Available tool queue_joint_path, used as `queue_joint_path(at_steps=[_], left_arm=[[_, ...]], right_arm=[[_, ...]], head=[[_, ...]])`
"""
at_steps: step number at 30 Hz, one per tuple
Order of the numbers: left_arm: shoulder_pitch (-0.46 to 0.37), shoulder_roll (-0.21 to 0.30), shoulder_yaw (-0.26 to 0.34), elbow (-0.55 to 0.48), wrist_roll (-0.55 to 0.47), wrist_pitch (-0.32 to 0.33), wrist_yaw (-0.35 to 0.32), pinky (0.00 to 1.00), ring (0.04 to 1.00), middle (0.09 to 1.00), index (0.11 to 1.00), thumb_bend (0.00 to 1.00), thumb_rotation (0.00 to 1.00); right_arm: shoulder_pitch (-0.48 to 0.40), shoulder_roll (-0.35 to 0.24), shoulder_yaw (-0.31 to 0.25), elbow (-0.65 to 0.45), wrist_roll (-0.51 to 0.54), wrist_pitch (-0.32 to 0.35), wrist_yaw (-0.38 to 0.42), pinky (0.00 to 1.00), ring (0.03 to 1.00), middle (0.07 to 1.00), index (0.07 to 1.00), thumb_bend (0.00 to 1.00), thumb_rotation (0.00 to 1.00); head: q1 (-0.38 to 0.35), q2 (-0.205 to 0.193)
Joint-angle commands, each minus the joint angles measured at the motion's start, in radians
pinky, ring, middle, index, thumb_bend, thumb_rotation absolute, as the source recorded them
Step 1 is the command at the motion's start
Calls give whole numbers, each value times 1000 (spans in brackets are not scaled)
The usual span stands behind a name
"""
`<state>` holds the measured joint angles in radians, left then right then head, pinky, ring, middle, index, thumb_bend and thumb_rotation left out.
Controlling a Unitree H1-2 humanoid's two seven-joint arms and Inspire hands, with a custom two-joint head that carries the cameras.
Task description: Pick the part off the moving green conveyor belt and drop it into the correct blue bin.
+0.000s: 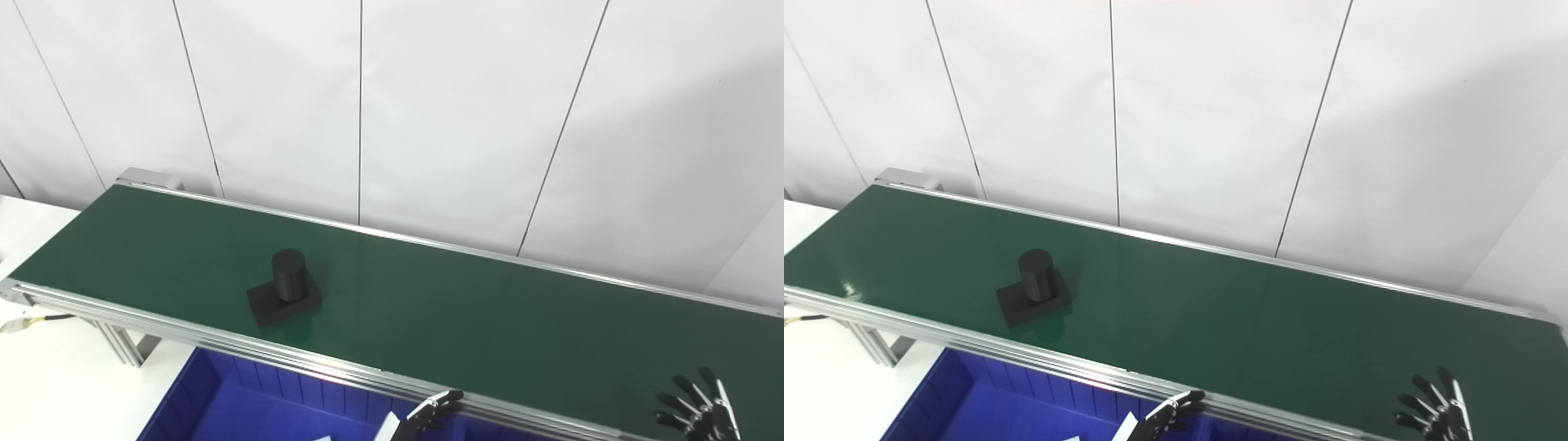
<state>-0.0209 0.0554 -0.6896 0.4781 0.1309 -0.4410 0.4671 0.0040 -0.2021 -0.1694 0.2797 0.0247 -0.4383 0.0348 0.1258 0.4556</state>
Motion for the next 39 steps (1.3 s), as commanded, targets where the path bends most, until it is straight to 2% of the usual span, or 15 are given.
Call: queue_joint_path(at_steps=[1,4,8,10,12,14,17,19,21,24,29,39], left_arm=[[-18,-12,-3,-11,16,-29,16,784,815,813,841,1000,909],[-20,-13,-3,-10,12,-29,13,791,811,809,840,1000,904],[-19,-16,-1,-10,8,-29,7,756,805,802,839,1000,903],[-19,-17,0,-9,6,-29,3,755,803,800,839,1000,901],[-19,-19,1,-10,4,-29,-1,762,802,798,839,1000,893],[-17,-21,4,-9,1,-29,-6,761,801,797,839,1000,891],[-16,-22,3,-8,5,-29,-6,762,800,796,838,1000,887],[-17,-23,2,-7,9,-29,-3,753,800,793,837,1000,887],[-19,-24,0,-4,12,-29,2,743,792,788,832,1000,886],[-21,-26,3,-2,5,-29,0,745,788,784,825,1000,881],[-21,-30,6,2,1,-29,-7,744,793,784,819,1000,878],[-23,-36,13,11,-1,-29,-13,745,792,783,812,1000,880]], right_arm=[[-24,-22,-9,-27,-11,-32,-3,665,772,868,965,1000,988],[-29,-46,8,-40,-61,-32,-60,684,786,882,974,1000,999],[-33,-86,45,-70,-92,-32,-102,643,736,887,988,950,952],[-36,-102,61,-86,-82,-32,-96,630,714,881,982,927,893],[-41,-114,75,-101,-76,-32,-90,631,695,861,958,859,781],[-47,-130,96,-113,-94,-32,-102,634,694,857,955,848,762],[-55,-159,135,-124,-131,-31,-129,647,715,826,955,781,696],[-68,-174,160,-121,-141,-31,-141,641,711,826,948,765,647],[-86,-182,176,-109,-133,-31,-140,645,714,841,933,800,608],[-113,-198,205,-93,-154,-32,-164,644,711,852,925,825,605],[-172,-227,254,-49,-165,-32,-204,632,723,873,930,798,557],[-284,-237,323,55,-162,-32,-221,647,755,893,929,863,625]], head=[[0,1],[1,2],[0,2],[3,1],[5,0],[5,1],[5,0],[5,0],[8,-1],[7,-1],[4,-3],[7,-10]])
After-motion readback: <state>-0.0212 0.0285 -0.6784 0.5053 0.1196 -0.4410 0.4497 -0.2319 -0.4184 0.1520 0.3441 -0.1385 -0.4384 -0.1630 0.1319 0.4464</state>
